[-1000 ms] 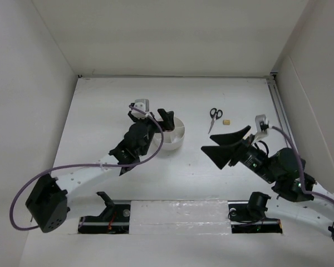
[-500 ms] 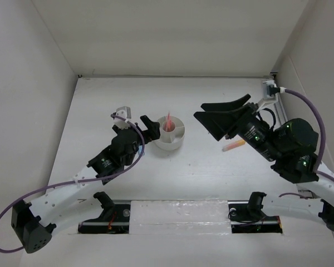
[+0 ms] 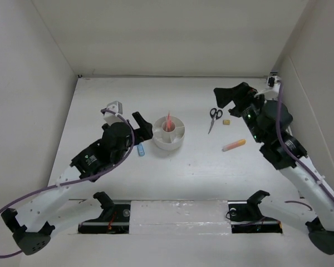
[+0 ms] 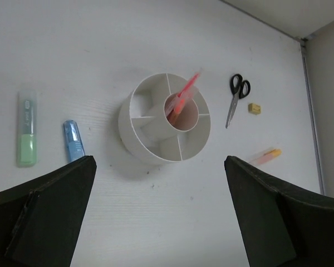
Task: Sort the stationery into containers
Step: Pick up the stationery from the center of the board.
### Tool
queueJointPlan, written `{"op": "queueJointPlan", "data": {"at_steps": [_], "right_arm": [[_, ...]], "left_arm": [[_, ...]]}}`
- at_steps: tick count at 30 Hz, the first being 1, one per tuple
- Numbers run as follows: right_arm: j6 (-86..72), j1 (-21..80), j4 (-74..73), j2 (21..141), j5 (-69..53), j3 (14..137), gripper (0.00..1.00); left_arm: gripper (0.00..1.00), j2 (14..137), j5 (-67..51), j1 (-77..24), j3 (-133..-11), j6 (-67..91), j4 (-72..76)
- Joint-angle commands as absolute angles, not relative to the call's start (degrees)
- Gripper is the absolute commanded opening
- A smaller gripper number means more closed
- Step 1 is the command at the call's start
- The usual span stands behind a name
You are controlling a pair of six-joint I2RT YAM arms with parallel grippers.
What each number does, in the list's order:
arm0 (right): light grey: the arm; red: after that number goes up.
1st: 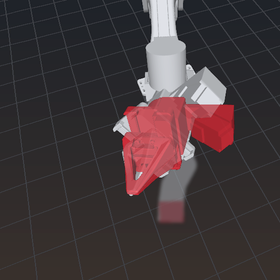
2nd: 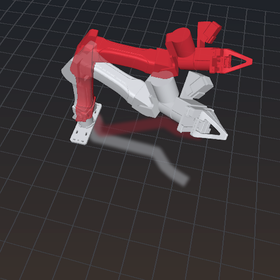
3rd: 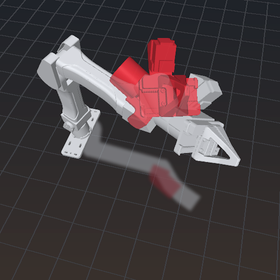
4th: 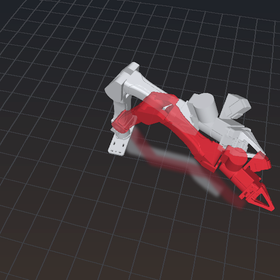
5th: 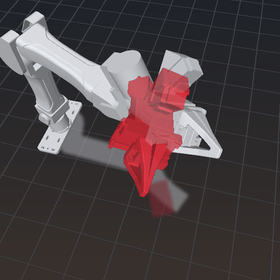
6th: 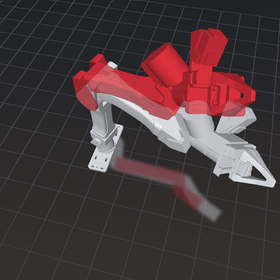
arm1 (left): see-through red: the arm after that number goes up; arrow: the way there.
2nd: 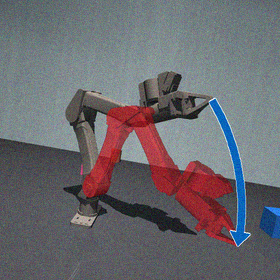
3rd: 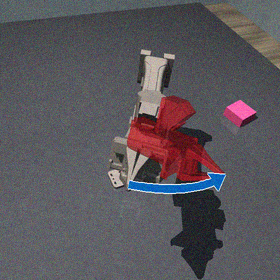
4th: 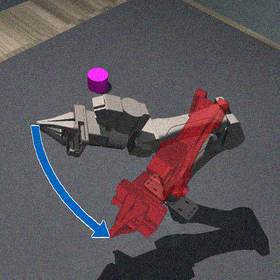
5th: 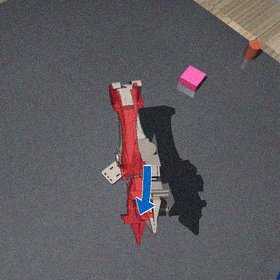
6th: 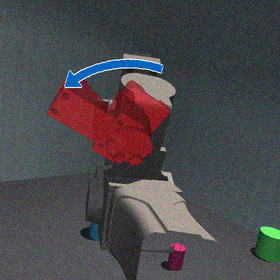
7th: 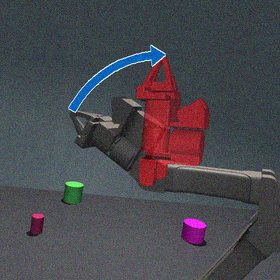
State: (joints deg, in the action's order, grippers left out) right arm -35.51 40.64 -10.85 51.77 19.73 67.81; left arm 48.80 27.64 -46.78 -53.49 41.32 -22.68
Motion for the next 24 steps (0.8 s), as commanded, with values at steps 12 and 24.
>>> {"op": "queueJointPlan", "data": {"at_steps": [12,24], "right_arm": [[-43.15,13.45,-20.90,77.06,21.78,64.58,1.00],[-79.07,14.25,-36.55,101.48,31.82,81.20,0.99]], "left_arm": [[1.00,26.29,37.98,-46.85,-52.47,40.18,-33.84],[1.00,27.69,31.55,-46.85,-51.33,36.47,-31.56]]}}
